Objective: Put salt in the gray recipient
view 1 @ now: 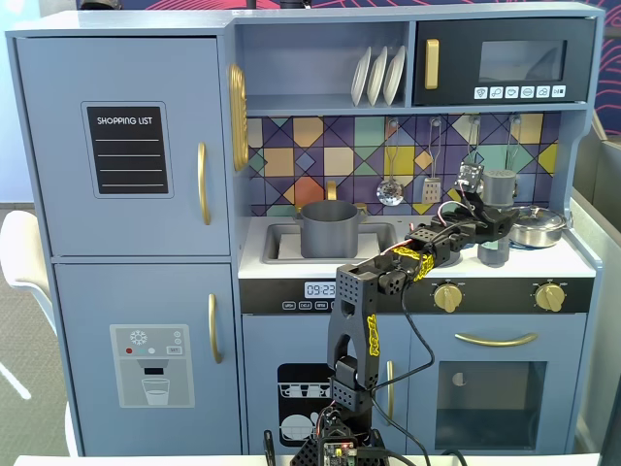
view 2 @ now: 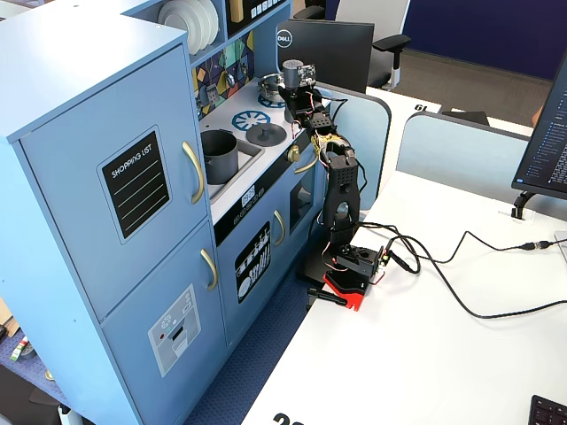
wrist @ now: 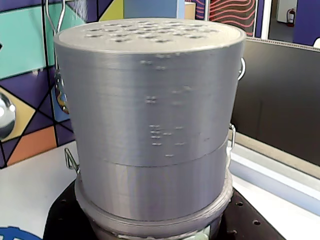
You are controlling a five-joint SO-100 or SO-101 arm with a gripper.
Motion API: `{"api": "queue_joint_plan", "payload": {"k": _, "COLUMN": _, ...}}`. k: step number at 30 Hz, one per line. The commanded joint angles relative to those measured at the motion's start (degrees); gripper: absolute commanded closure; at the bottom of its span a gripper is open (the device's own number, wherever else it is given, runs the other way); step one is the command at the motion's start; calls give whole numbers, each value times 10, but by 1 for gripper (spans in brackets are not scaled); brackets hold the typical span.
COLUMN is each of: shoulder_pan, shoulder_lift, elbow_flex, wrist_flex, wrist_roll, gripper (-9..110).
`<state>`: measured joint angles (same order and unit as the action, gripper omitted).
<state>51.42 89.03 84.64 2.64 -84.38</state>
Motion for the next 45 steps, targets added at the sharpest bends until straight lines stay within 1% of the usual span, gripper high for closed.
{"api": "queue_joint_plan", "payload": {"k": 1, "shoulder_pan": 5, "shoulder_lift": 12, "elbow_flex": 0, "wrist_flex": -24, "wrist_roll": -11, "gripper": 101}}
{"api": "queue_joint_plan", "payload": {"k": 13, "shoulder_pan": 8, "shoulder_lift": 18, "elbow_flex": 37, "wrist_flex": -40, "wrist_roll": -23, "gripper": 101}}
{"api": "queue_joint_plan", "payload": {"k": 14, "shoulder_pan": 9, "shoulder_lift": 18, "elbow_flex": 39, "wrist_flex": -40, "wrist_roll": -19, "gripper": 96}}
{"api": "queue_joint_plan", "payload": {"k": 17, "shoulder_pan": 12, "shoulder_lift": 23, "elbow_flex": 40, "wrist_flex": -44, "wrist_roll": -11, "gripper": 75}}
{"api": "queue_joint_plan", "payload": {"k": 19, "shoulder_pan": 14, "shoulder_lift": 25, "elbow_flex": 40, "wrist_flex": -54, "wrist_roll": -1, "gripper": 64}}
{"api": "queue_joint_plan", "payload": {"k": 22, "shoulder_pan": 16, "shoulder_lift": 31, "elbow_flex": 43, "wrist_flex": -71, "wrist_roll": 12, "gripper": 51}}
{"api": "queue_joint_plan", "payload": {"k": 25, "shoulder_pan": 22, "shoulder_lift": 49, "elbow_flex": 56, "wrist_flex": -81, "wrist_roll": 17, "gripper": 44}}
{"api": "queue_joint_plan", "payload": {"k": 27, "shoulder_pan": 27, "shoulder_lift": 76, "elbow_flex": 79, "wrist_flex": -74, "wrist_roll": 4, "gripper": 45}}
{"api": "queue_joint_plan", "payload": {"k": 29, "shoulder_pan": 29, "shoulder_lift": 127, "elbow_flex": 118, "wrist_flex": -59, "wrist_roll": 3, "gripper": 49}}
{"api": "queue_joint_plan", "payload": {"k": 31, "shoulder_pan": 33, "shoulder_lift": 202, "elbow_flex": 167, "wrist_flex": 4, "wrist_roll": -4, "gripper": 54}}
{"api": "queue_joint_plan", "payload": {"k": 32, "shoulder_pan": 33, "shoulder_lift": 252, "elbow_flex": 195, "wrist_flex": 59, "wrist_roll": -2, "gripper": 59}}
{"api": "queue_joint_plan", "payload": {"k": 35, "shoulder_pan": 8, "shoulder_lift": 429, "elbow_flex": 287, "wrist_flex": 270, "wrist_roll": -18, "gripper": 82}}
{"api": "queue_joint_plan", "payload": {"k": 37, "shoulder_pan": -33, "shoulder_lift": 541, "elbow_flex": 329, "wrist_flex": 417, "wrist_roll": -33, "gripper": 95}}
{"api": "queue_joint_plan", "payload": {"k": 38, "shoulder_pan": -67, "shoulder_lift": 590, "elbow_flex": 340, "wrist_flex": 490, "wrist_roll": -56, "gripper": 101}}
{"api": "queue_joint_plan", "payload": {"k": 39, "shoulder_pan": -105, "shoulder_lift": 635, "elbow_flex": 352, "wrist_flex": 555, "wrist_roll": -78, "gripper": 101}}
{"api": "queue_joint_plan", "payload": {"k": 41, "shoulder_pan": -193, "shoulder_lift": 723, "elbow_flex": 385, "wrist_flex": 646, "wrist_roll": -69, "gripper": 101}}
{"api": "queue_joint_plan", "payload": {"k": 43, "shoulder_pan": -279, "shoulder_lift": 787, "elbow_flex": 432, "wrist_flex": 715, "wrist_roll": -83, "gripper": 101}}
{"api": "queue_joint_plan", "payload": {"k": 45, "shoulder_pan": -348, "shoulder_lift": 824, "elbow_flex": 493, "wrist_flex": 751, "wrist_roll": -91, "gripper": 101}}
